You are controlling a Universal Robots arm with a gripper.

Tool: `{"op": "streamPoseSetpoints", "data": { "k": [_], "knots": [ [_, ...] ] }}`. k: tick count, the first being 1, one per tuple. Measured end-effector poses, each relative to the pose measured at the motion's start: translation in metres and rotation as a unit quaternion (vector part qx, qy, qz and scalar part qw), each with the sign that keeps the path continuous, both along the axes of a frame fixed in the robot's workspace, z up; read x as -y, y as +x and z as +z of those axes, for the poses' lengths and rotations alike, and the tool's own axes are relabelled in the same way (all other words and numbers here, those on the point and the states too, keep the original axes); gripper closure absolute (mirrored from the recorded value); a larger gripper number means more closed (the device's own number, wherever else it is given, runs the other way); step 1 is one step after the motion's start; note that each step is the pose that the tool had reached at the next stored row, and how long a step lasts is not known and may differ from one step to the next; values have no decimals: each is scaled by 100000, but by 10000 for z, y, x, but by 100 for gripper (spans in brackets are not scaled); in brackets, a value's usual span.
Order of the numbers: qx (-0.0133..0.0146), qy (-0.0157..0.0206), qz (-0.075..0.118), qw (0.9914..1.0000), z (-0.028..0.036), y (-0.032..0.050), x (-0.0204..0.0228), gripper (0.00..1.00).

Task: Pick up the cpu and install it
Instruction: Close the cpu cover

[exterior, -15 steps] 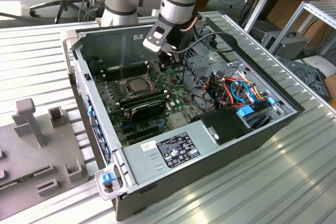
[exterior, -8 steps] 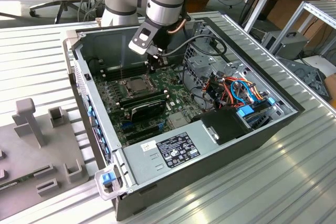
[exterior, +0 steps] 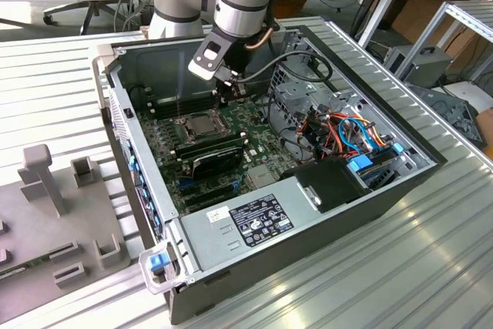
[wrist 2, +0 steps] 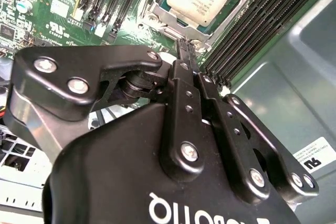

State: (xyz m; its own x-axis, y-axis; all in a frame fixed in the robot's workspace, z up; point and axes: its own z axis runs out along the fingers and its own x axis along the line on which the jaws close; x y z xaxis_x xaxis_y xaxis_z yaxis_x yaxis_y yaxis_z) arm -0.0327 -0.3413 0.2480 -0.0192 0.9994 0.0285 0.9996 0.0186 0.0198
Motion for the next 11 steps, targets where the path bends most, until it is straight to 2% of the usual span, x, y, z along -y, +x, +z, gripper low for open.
{"op": "streamPoseSetpoints", "data": {
  "k": [1,3,4,5,6,10,11],
  "knots": [
    [-2,0,452,99999,0,0,0,89],
    [2,7,3012,99955,-4,0,0,89],
    [4,5,3593,99935,-5,0,0,89],
    [1,0,6146,99811,-9,0,0,89],
    [1,1,7781,99697,-11,0,0,89],
    [0,-1,11818,99299,-18,0,0,89],
    [-1,-2,13927,99025,-22,0,0,89]
  ]
}}
